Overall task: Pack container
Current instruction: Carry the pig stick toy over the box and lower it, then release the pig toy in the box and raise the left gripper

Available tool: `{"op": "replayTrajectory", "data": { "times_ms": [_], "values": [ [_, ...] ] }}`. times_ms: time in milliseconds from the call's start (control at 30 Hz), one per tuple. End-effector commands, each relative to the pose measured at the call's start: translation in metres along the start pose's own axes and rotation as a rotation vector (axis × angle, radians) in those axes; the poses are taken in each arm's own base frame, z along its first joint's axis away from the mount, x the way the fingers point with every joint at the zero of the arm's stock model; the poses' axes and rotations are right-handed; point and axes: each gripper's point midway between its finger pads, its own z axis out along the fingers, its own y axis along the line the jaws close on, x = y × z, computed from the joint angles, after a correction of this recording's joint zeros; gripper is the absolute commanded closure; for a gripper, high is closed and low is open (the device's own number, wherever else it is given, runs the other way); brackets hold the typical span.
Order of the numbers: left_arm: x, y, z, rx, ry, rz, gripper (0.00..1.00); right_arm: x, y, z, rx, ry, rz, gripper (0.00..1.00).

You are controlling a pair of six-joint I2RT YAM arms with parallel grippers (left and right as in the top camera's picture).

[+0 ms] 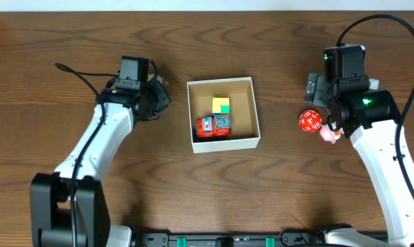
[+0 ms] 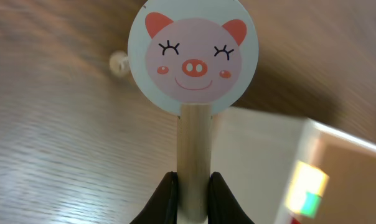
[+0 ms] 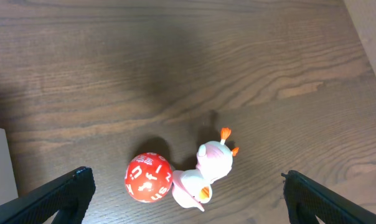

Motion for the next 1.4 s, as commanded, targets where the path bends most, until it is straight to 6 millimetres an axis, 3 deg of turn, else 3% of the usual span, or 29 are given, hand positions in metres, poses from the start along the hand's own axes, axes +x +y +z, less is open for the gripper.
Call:
{"op": "replayTrajectory", "data": {
  "times_ms": [0, 267, 500, 800, 1367],
  "values": [
    [0.009, -0.032, -0.022, 0.168, 0.039, 0.128, 0.94, -0.006, -0.005, -0.006, 0.009, -0.022, 0.013, 0.01],
    [0.025, -0.07, -0.06, 0.309, 0.026, 0.207, 0.94, -0.006, -0.005, -0.006, 0.009, -0.022, 0.013, 0.01],
    [0.066, -0.102, -0.071, 0.358, 0.083, 0.313, 0.94, -0.006, -0.005, -0.006, 0.009, -0.022, 0.013, 0.01],
    [0.094, -0.095, -0.053, 0.227, 0.117, 0.371, 0.95, -0.006, -0.005, -0.006, 0.009, -0.022, 0.013, 0.01],
    [0.092, -0.08, 0.003, 0.104, 0.133, 0.371, 0.94, -0.006, -0.005, -0.006, 0.009, -0.022, 0.013, 0.01]
  ]
}}
